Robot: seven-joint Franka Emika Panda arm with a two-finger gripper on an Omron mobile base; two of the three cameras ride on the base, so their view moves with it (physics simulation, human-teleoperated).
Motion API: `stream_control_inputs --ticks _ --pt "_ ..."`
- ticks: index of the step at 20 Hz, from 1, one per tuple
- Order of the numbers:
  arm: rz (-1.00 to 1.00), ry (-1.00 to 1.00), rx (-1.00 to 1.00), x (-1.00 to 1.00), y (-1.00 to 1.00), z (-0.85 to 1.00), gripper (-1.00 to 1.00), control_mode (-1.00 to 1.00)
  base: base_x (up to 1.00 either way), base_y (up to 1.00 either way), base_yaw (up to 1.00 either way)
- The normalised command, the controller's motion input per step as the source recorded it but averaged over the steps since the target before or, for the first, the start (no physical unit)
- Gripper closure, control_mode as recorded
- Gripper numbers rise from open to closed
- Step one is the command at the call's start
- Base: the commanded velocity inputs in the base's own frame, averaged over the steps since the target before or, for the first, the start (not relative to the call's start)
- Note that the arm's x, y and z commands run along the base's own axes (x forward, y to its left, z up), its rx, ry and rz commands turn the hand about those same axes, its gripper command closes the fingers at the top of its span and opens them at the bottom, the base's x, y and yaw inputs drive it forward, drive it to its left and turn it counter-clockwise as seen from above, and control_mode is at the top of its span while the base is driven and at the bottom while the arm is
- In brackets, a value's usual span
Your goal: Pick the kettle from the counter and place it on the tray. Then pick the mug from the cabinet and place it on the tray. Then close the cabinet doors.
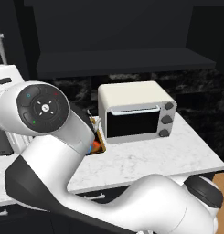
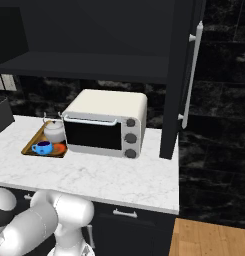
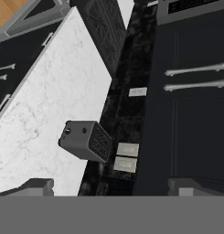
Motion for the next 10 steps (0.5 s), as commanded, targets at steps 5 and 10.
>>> stream_control_inputs --ticks 5,10 --pt "-0.02 -0.07 0.00 0.34 -0.71 0.00 -1.00 -1.00 0.00 0.00 0.00" --pt "-0.07 0.00 0.02 0.41 -0.75 0.04 -1.00 -1.00 0.00 0.00 0.00"
